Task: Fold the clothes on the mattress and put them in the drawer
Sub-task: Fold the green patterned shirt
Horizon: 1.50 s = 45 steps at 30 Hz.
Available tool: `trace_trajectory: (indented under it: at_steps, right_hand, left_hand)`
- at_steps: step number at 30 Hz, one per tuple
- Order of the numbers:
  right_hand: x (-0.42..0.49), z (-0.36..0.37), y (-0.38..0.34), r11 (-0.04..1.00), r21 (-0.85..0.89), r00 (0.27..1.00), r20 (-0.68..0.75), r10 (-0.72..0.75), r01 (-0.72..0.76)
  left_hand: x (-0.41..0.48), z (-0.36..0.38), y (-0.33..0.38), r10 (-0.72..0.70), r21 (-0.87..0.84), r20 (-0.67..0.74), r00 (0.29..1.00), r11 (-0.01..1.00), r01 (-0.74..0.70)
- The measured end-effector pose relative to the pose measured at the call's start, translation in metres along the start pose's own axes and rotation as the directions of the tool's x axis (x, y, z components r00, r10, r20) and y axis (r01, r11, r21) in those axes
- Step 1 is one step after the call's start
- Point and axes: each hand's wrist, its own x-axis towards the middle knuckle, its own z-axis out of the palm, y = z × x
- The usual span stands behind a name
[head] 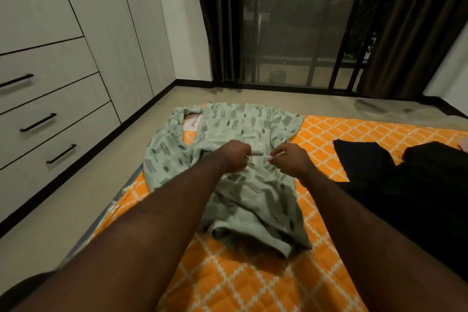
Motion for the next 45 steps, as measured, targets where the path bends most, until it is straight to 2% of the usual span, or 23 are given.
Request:
trace_trajectory:
  at_steps: [2, 4, 7, 11, 14, 17, 20, 23, 25, 28, 29, 30, 32, 33, 35, 36, 38, 40, 41, 43, 45]
  right_hand:
    - [0.031, -0.005, 0.011, 0.951, 0.295, 0.993, -0.031, 0.11, -0.096]
    - [0.068, -0.011, 0.026, 0.864, 0.478, 0.978, -0.039, 0.203, -0.16]
    - [0.119, -0.021, 0.047, 0.826, 0.502, 0.954, -0.008, 0.299, -0.255]
    - [0.18, -0.015, 0.074, 0.725, 0.598, 0.863, -0.107, 0.494, -0.341]
    - [0.21, -0.009, 0.079, 0.662, 0.636, 0.837, -0.046, 0.545, -0.396]
    - [0.235, -0.007, 0.085, 0.653, 0.617, 0.816, -0.031, 0.578, -0.439]
    - [0.253, -0.009, 0.085, 0.652, 0.658, 0.82, -0.092, 0.565, -0.376]
    - [0.265, -0.019, 0.082, 0.694, 0.639, 0.83, -0.151, 0.537, -0.332]
    - [0.276, -0.025, 0.081, 0.728, 0.621, 0.853, -0.177, 0.491, -0.29]
    - [0.296, -0.026, 0.067, 0.925, 0.35, 0.901, -0.339, 0.271, -0.146]
    - [0.3, -0.025, 0.057, 0.946, 0.317, 0.93, -0.324, 0.175, -0.067]
    - [0.302, -0.021, 0.047, 0.943, 0.331, 0.966, -0.243, 0.089, -0.004]
    - [0.301, -0.012, 0.029, 0.94, 0.338, 0.999, 0.001, -0.05, 0.046]
    - [0.294, -0.008, 0.022, 0.942, 0.335, 0.989, 0.131, -0.064, 0.016]
    - [0.282, 0.001, 0.016, 0.97, 0.238, 0.959, 0.282, -0.021, -0.048]
    - [0.275, 0.006, 0.017, 0.976, 0.209, 0.95, 0.313, -0.007, -0.062]
    - [0.261, 0.014, 0.021, 0.975, 0.213, 0.941, 0.339, -0.011, -0.065]
    - [0.243, 0.021, 0.027, 0.974, 0.223, 0.945, 0.326, -0.032, -0.044]
    - [0.233, 0.022, 0.028, 0.983, 0.181, 0.95, 0.311, -0.038, -0.02]
    - [0.209, 0.022, 0.028, 0.996, -0.012, 0.959, 0.274, -0.078, 0.085]
    - [0.186, 0.022, 0.034, 0.961, -0.212, 0.96, 0.251, -0.12, 0.176]
  left_hand:
    - [0.027, 0.01, 0.002, 0.001, -0.034, 0.013, 1.0, 0.999, 0.0]
    - [0.058, 0.02, 0.005, 0.012, -0.074, 0.028, 1.0, 0.997, -0.01]
    - [0.101, 0.035, 0.009, -0.013, -0.191, 0.006, 1.0, 0.982, 0.014]
    - [0.15, 0.054, 0.024, -0.056, -0.362, -0.033, 0.998, 0.931, 0.04]
    - [0.174, 0.065, 0.037, -0.061, -0.439, -0.035, 0.998, 0.898, 0.039]
    - [0.191, 0.074, 0.046, -0.029, -0.456, 0.017, 0.999, 0.889, 0.034]
    - [0.201, 0.078, 0.05, -0.052, -0.513, 0.04, 0.998, 0.856, 0.066]
    - [0.21, 0.082, 0.048, -0.039, -0.659, 0.034, 0.999, 0.751, 0.052]
    - [0.212, 0.082, 0.046, -0.043, -0.773, 0.032, 0.999, 0.632, 0.052]
    - [0.207, 0.079, 0.039, -0.021, -0.933, 0.047, 0.999, 0.357, 0.052]
    - [0.203, 0.077, 0.036, -0.003, -0.957, 0.058, 0.998, 0.285, 0.057]
    - [0.199, 0.077, 0.031, 0.015, -0.966, 0.069, 0.997, 0.25, 0.063]
    - [0.187, 0.077, 0.016, 0.072, -0.958, 0.114, 0.991, 0.274, 0.091]
    - [0.179, 0.075, 0.007, 0.113, -0.947, 0.151, 0.982, 0.302, 0.111]
    - [0.161, 0.075, -0.011, 0.194, -0.926, 0.216, 0.957, 0.351, 0.138]
    - [0.152, 0.073, -0.017, 0.213, -0.911, 0.245, 0.946, 0.384, 0.149]
    - [0.14, 0.067, -0.024, 0.207, -0.82, 0.283, 0.937, 0.559, 0.124]
    - [0.131, 0.057, -0.026, 0.202, -0.579, 0.314, 0.928, 0.815, 0.018]
    - [0.127, 0.052, -0.026, 0.2, -0.427, 0.337, 0.92, 0.903, -0.04]
    - [0.114, 0.042, -0.025, 0.166, -0.207, 0.354, 0.92, 0.974, -0.096]
    - [0.1, 0.036, -0.024, 0.115, -0.103, 0.313, 0.943, 0.991, -0.087]
